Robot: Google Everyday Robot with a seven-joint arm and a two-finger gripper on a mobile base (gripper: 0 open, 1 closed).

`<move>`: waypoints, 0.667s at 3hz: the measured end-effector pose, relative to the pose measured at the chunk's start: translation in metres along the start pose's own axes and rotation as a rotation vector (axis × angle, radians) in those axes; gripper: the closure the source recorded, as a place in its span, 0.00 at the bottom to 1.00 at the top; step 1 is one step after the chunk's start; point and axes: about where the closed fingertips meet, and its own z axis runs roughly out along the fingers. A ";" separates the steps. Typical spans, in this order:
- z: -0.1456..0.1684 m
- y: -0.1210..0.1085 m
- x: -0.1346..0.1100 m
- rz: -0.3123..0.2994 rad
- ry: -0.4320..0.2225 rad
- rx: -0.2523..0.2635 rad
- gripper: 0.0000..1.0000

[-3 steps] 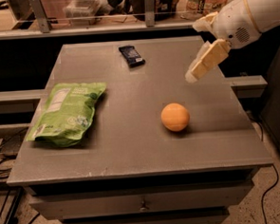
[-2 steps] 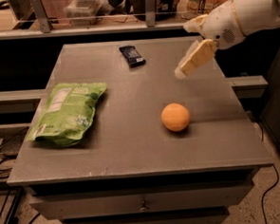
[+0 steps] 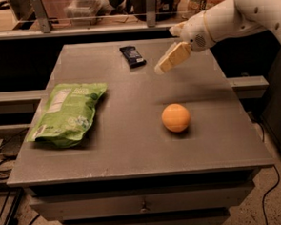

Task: Pick rxbar blueberry

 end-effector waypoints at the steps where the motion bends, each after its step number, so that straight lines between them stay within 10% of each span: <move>1: 0.027 -0.015 -0.005 -0.002 -0.058 0.011 0.00; 2: 0.049 -0.030 -0.006 -0.008 -0.113 0.029 0.00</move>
Offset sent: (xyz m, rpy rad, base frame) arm 0.0734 0.0409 -0.0247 0.1612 -0.1087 -0.0133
